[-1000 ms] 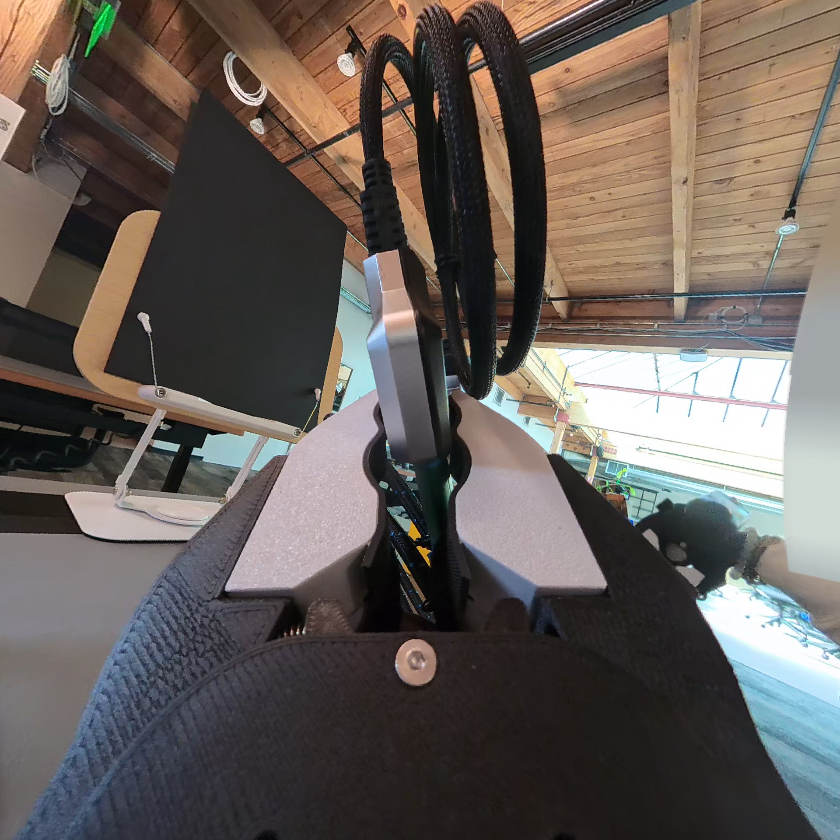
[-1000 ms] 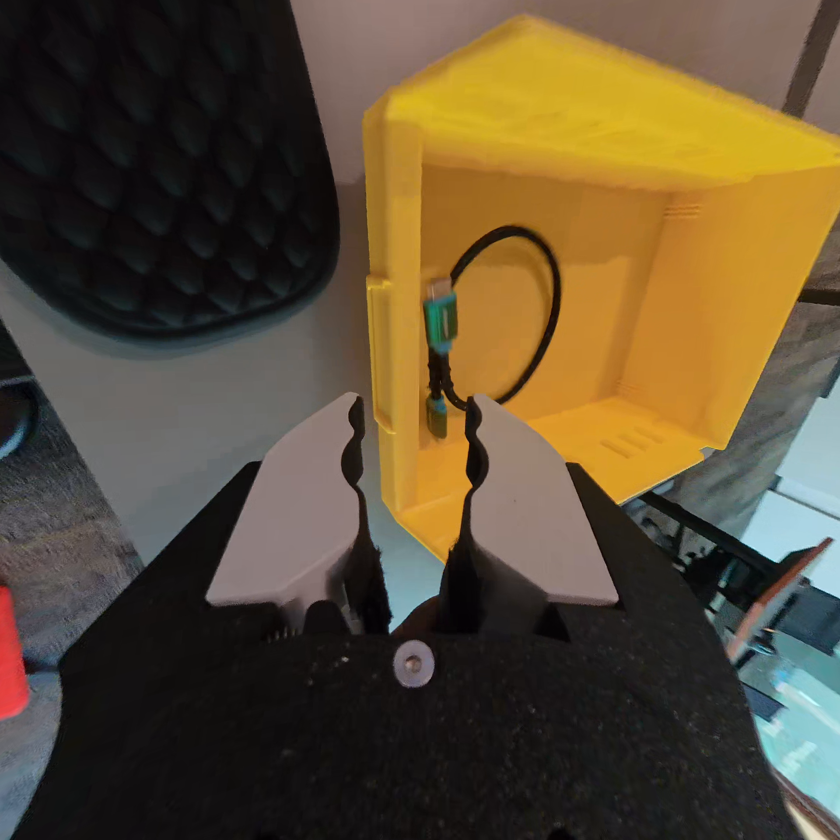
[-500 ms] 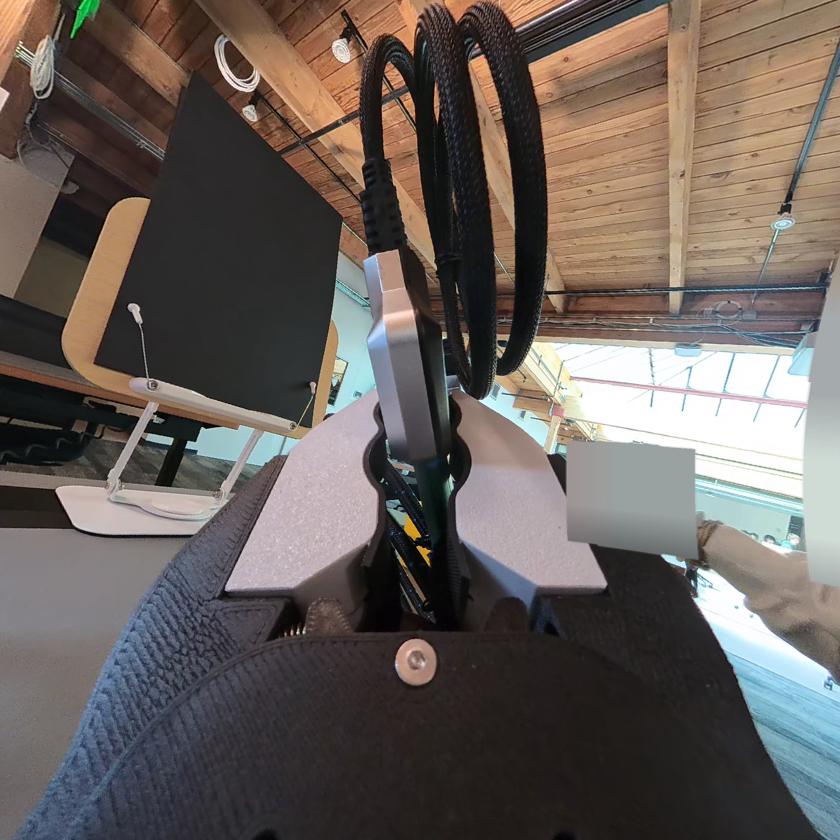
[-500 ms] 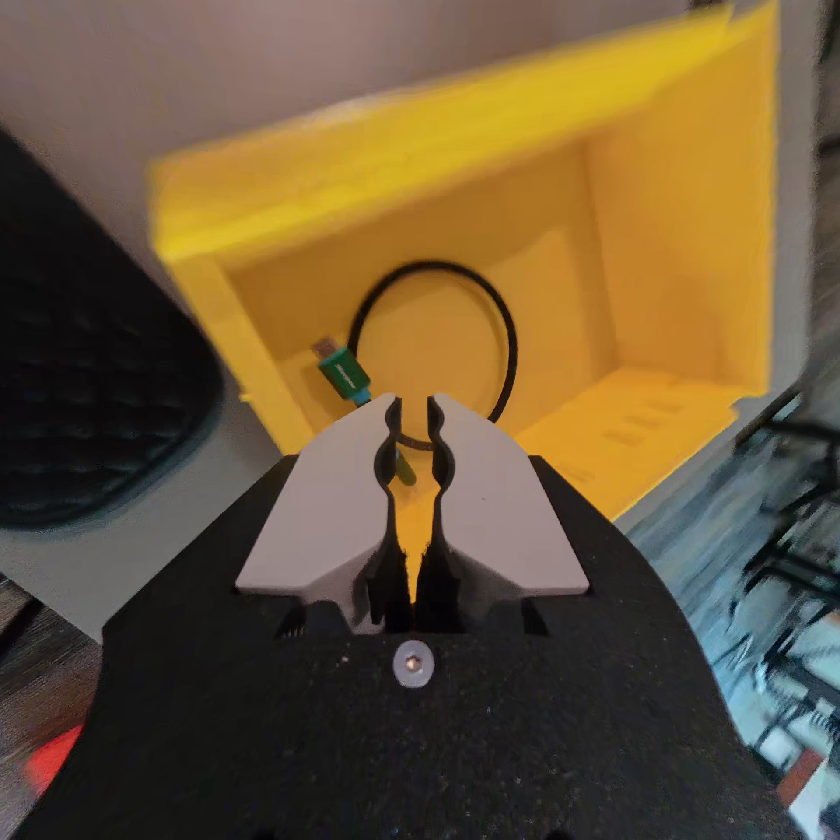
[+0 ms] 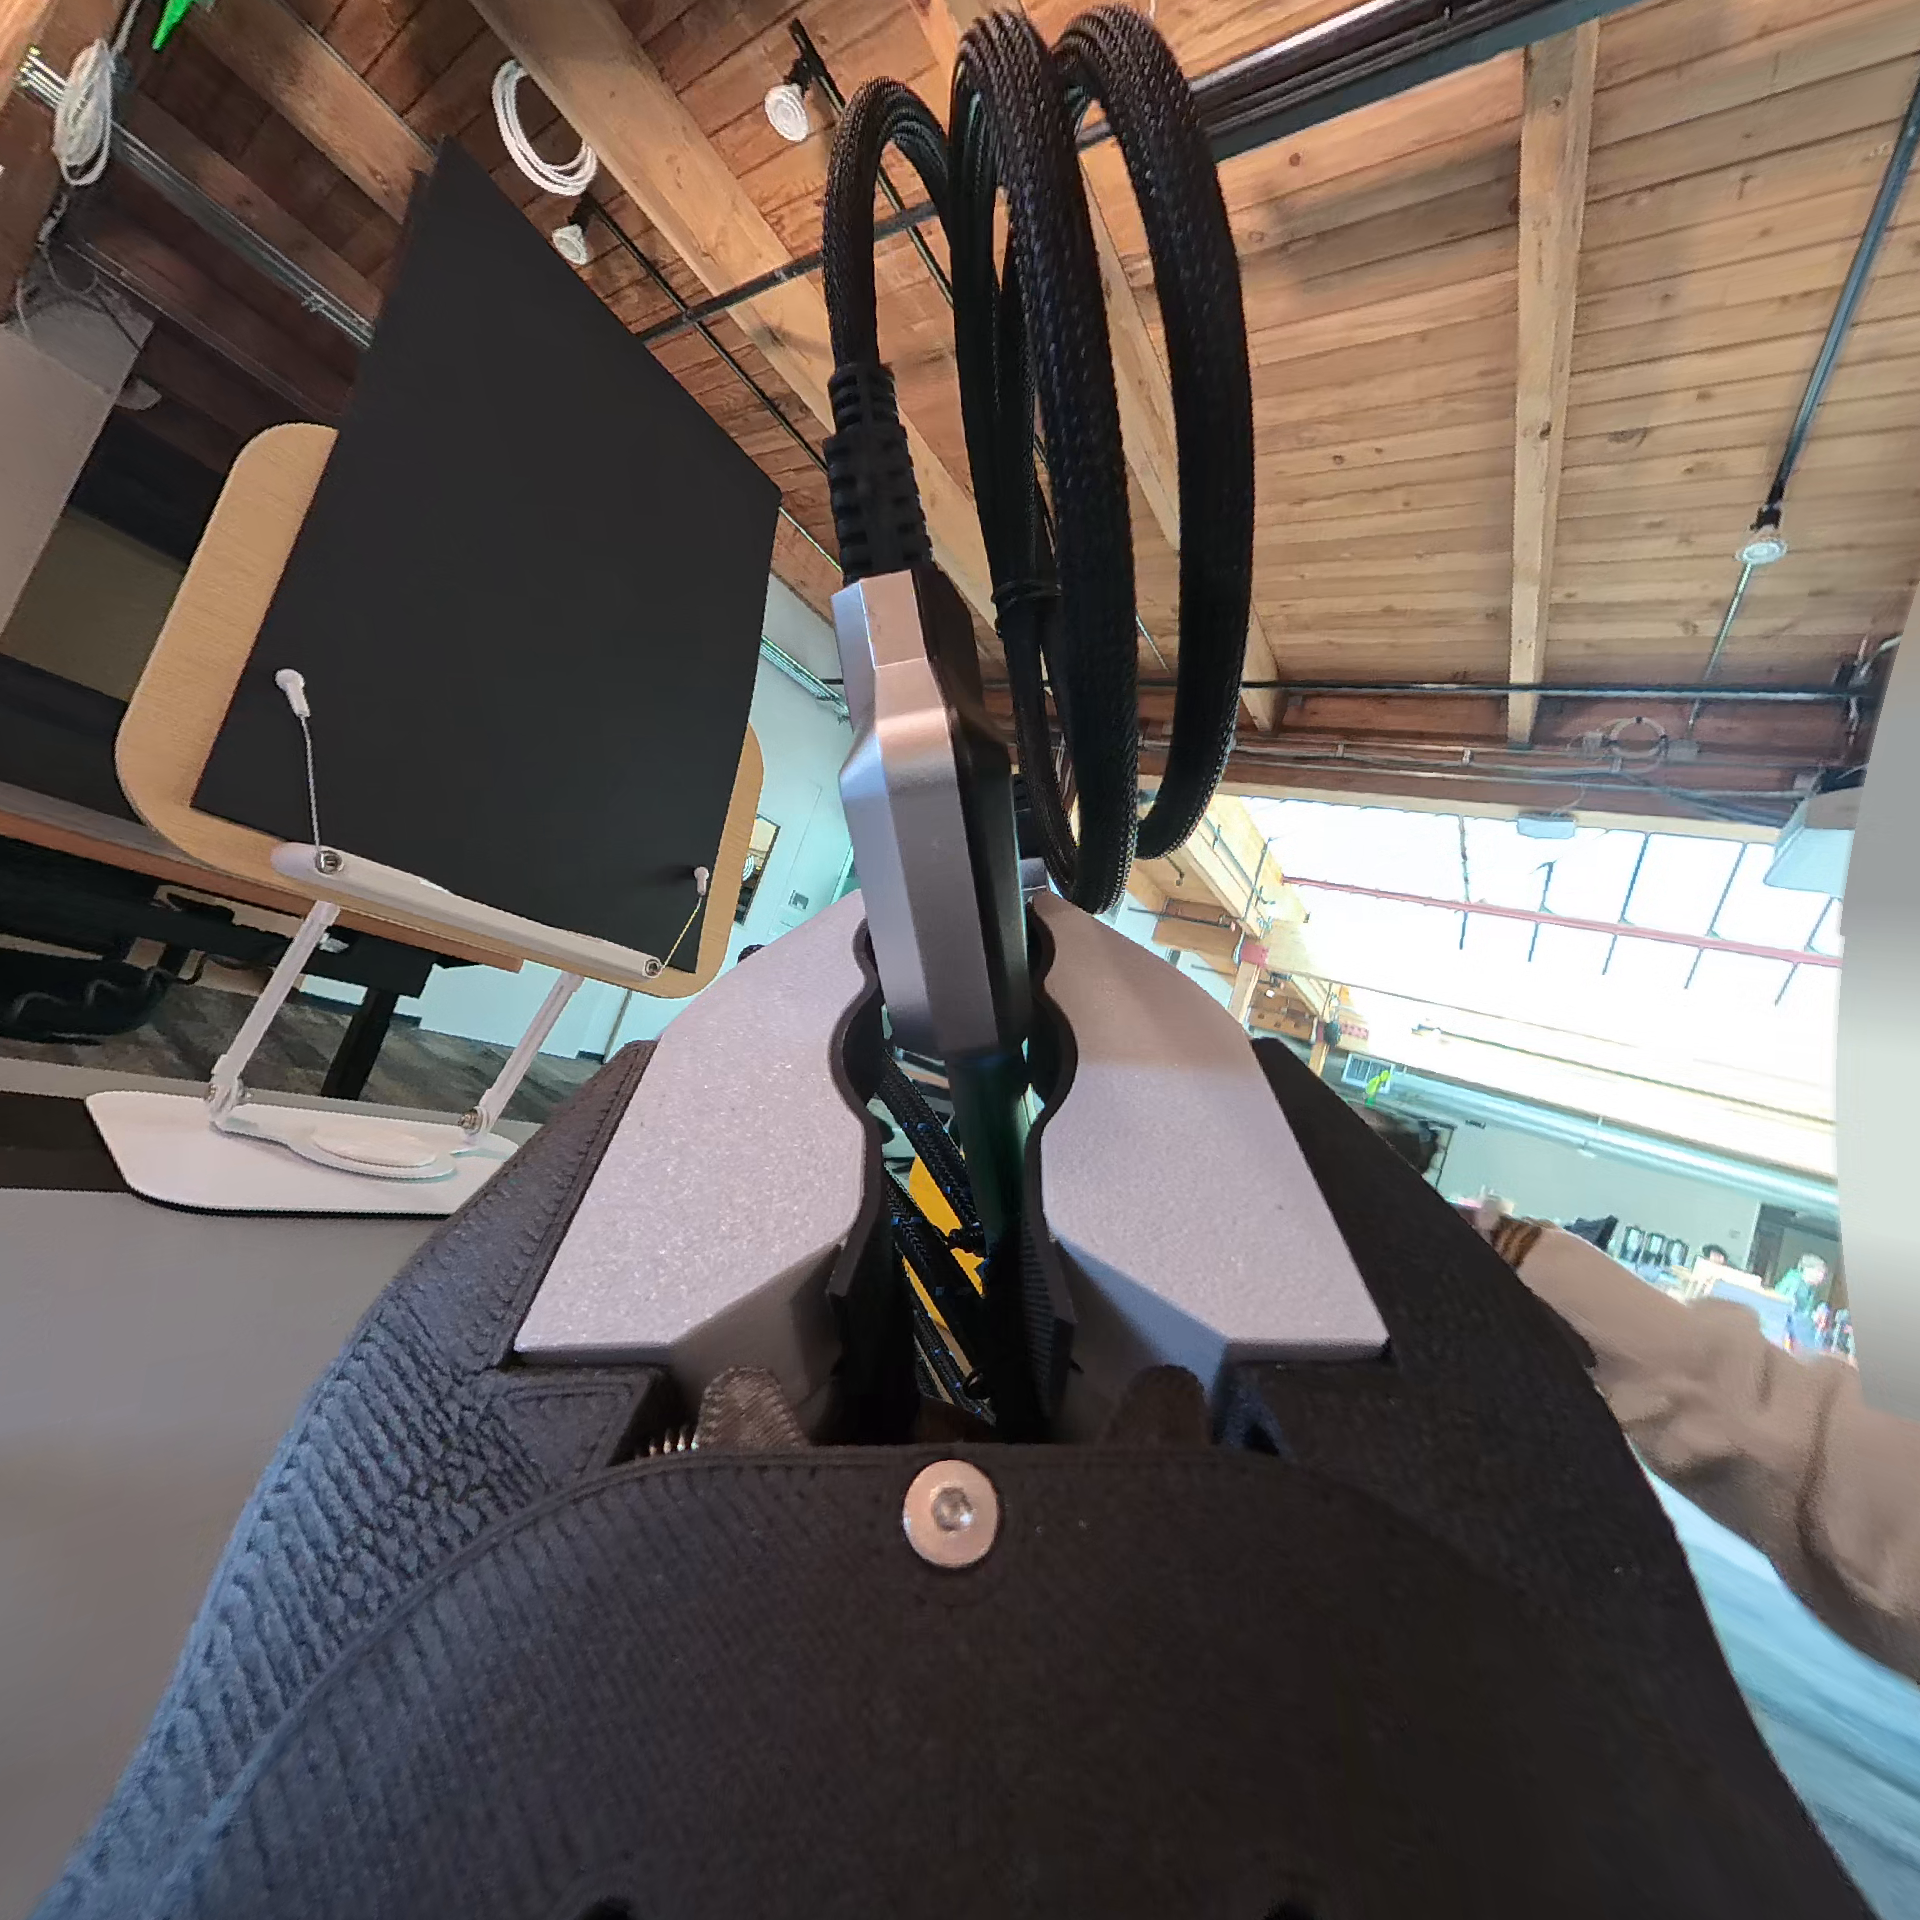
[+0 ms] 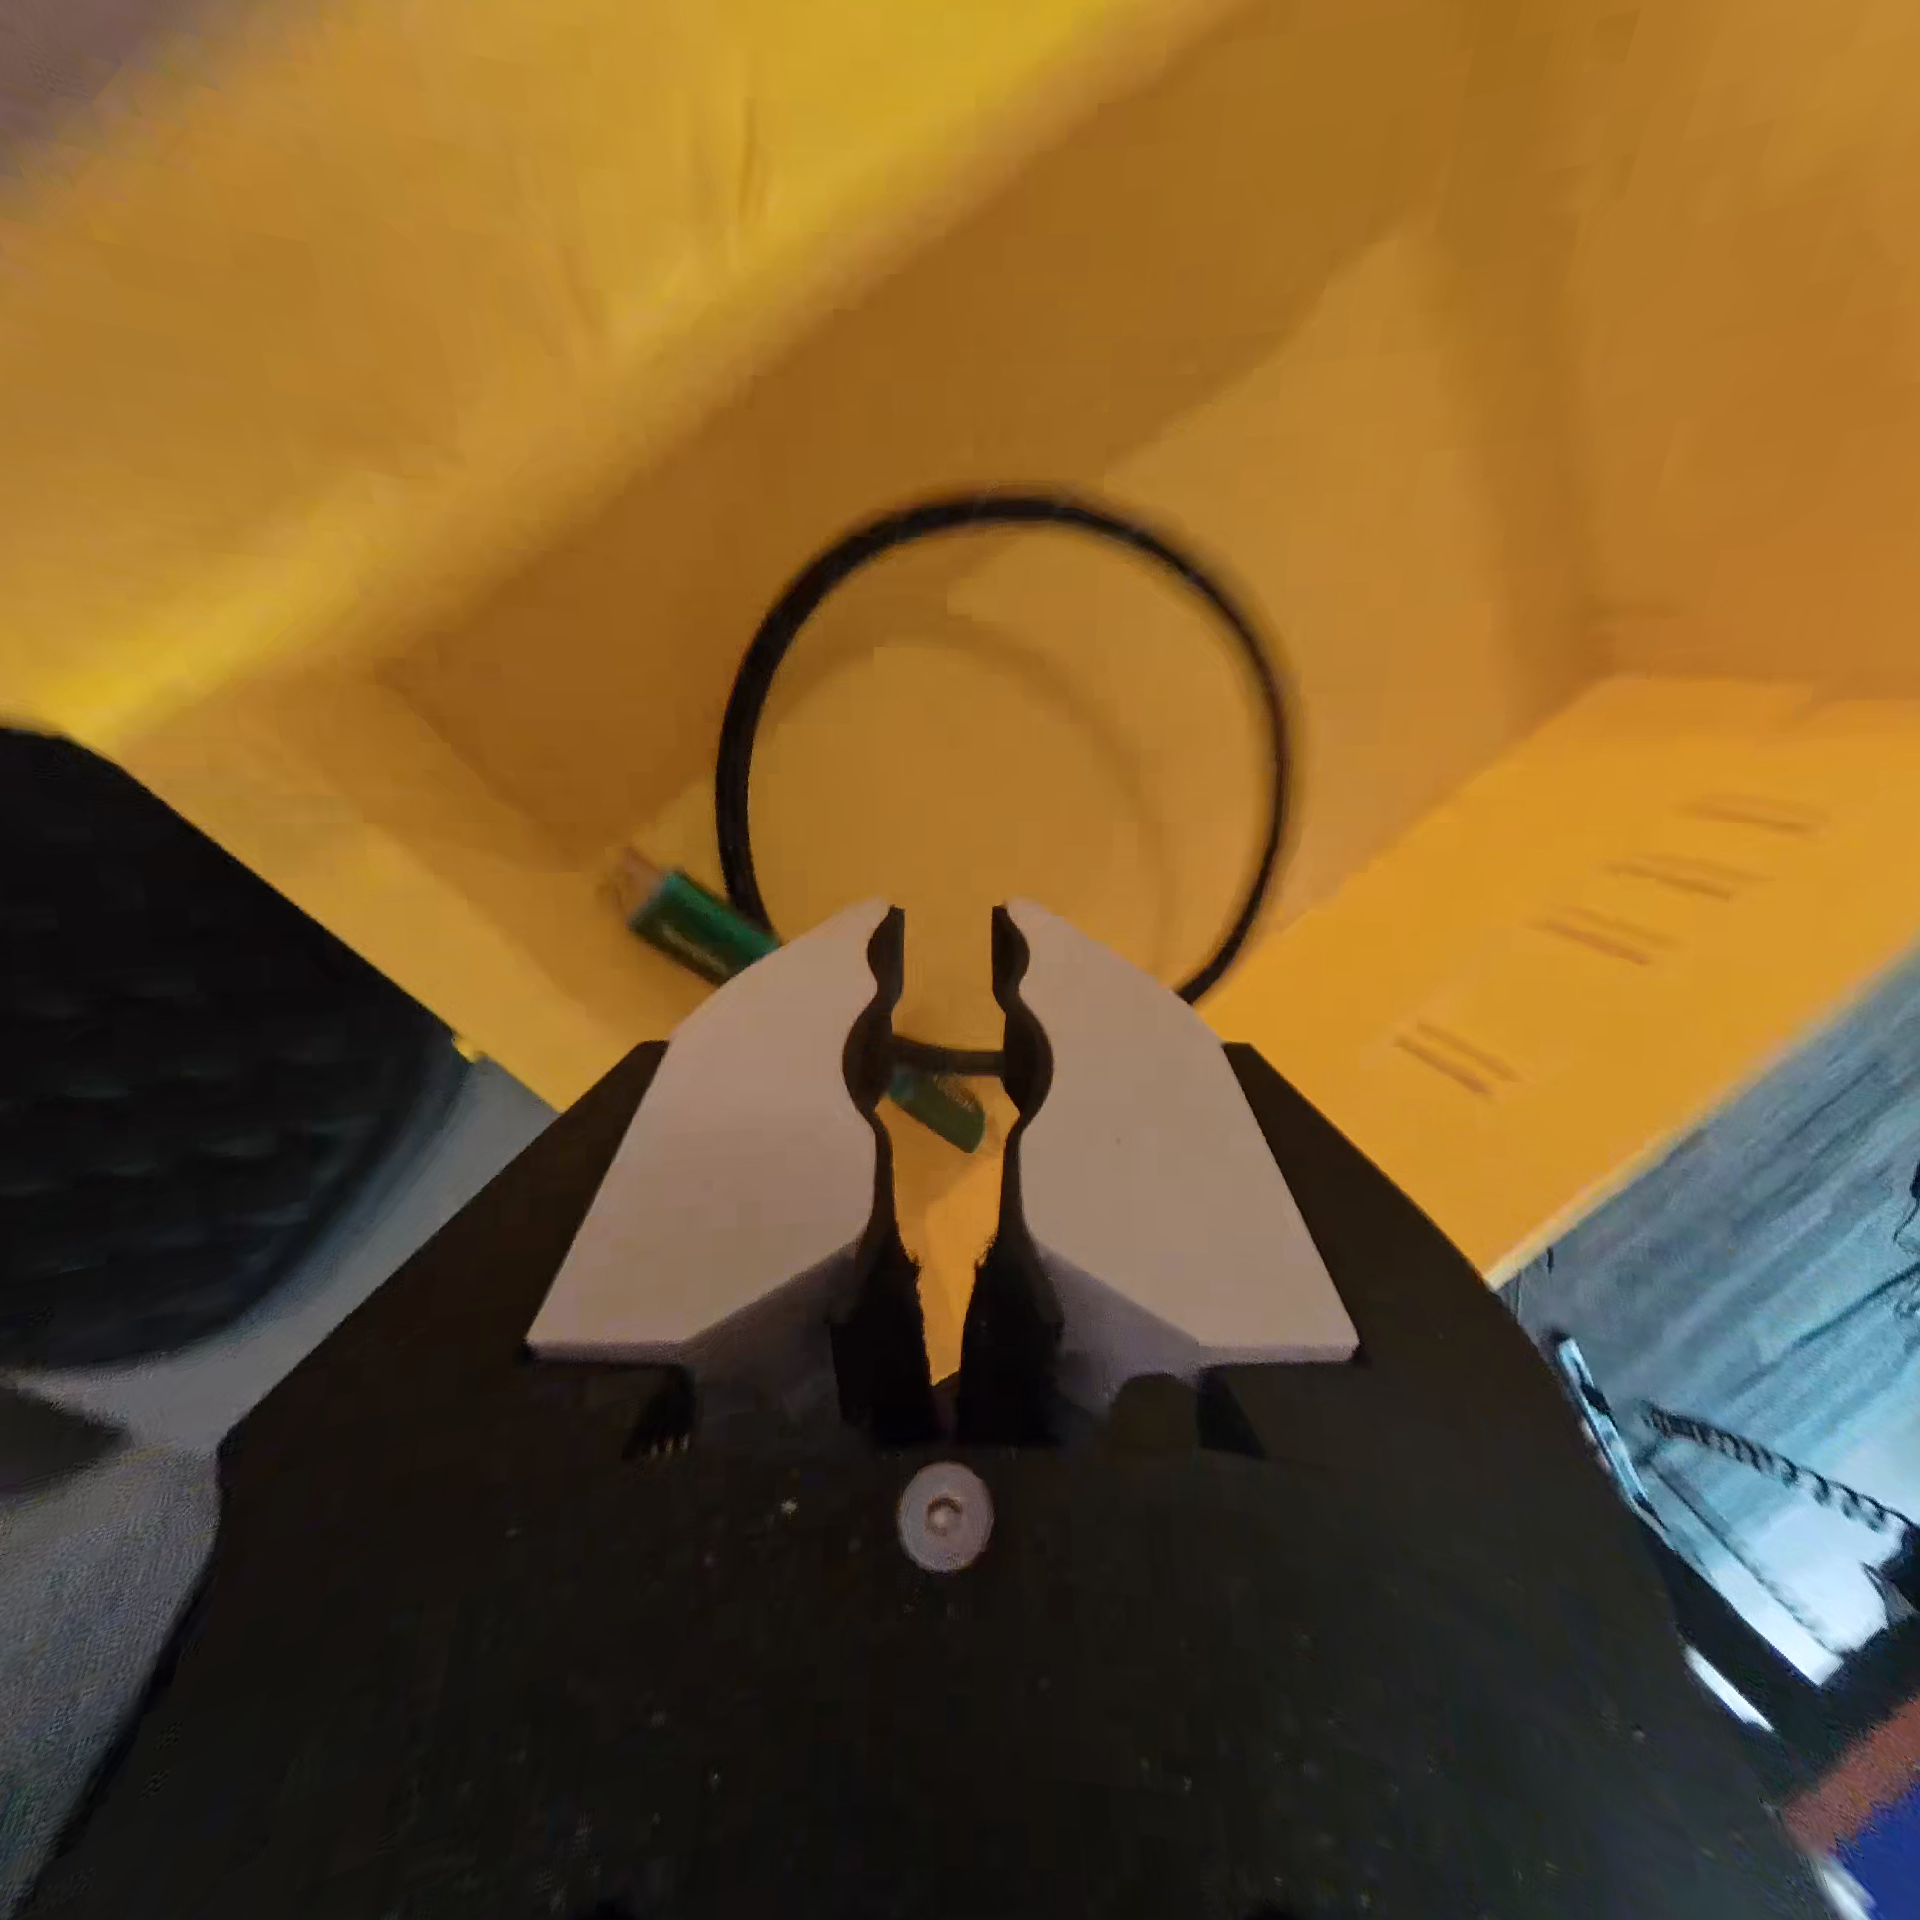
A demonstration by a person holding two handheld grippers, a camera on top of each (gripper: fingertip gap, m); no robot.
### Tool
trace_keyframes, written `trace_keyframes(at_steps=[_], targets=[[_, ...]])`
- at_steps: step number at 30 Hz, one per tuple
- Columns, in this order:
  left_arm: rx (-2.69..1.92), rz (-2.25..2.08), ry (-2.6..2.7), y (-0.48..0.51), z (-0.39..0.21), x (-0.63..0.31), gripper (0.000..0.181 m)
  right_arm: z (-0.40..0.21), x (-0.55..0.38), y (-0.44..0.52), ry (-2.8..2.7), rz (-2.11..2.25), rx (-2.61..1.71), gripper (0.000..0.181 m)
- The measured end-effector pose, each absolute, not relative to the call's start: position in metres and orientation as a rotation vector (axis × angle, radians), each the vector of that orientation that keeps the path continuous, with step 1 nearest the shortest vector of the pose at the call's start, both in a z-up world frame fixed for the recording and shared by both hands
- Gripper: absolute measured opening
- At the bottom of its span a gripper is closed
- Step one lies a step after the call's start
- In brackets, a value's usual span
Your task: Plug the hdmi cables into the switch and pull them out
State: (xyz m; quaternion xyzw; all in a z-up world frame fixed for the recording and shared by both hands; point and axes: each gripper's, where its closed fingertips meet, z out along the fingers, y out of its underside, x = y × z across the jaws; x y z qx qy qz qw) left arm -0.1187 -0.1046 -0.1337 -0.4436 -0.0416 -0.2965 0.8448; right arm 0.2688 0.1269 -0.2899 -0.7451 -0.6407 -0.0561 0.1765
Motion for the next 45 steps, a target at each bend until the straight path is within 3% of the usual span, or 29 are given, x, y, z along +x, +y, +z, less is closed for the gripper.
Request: trace_keyframes(at_steps=[3, 7, 14, 21, 29, 37, 44, 45], targets=[[-0.921, -0.652, -0.110, -0.105, -0.134, -0.122, 0.022, -0.226, 0.210, 0.109, -1.547, 0.096, -1.824, 0.031], [-0.899, -0.695, -0.126, -0.107, -0.133, -0.124, 0.022, -0.153, 0.106, 0.016, -1.364, 0.664, -1.310, 0.030], [-0.855, -0.839, -0.111, -0.109, -0.130, -0.119, 0.022, -0.167, -0.022, -0.116, -1.431, 1.357, -1.098, 0.035], [-0.837, -0.884, -0.053, -0.114, -0.127, -0.112, 0.022, -0.161, -0.089, -0.126, -1.373, 1.253, -1.110, 0.031], [-0.933, -0.620, -0.011, -0.108, -0.132, -0.106, 0.022, -0.175, -0.112, -0.112, -1.378, 0.522, -0.948, 0.025], [-0.934, -0.422, -0.062, -0.114, -0.133, -0.115, 0.022, -0.177, -0.113, -0.118, -1.363, 0.541, -0.940, 0.020], [-0.948, -0.498, -0.074, -0.111, -0.138, -0.108, 0.022, -0.182, -0.099, -0.117, -1.316, 0.594, -0.947, 0.019], [-0.936, -0.515, -0.093, -0.112, -0.138, -0.111, 0.022, -0.185, -0.098, -0.120, -1.338, 0.604, -0.940, 0.012]])
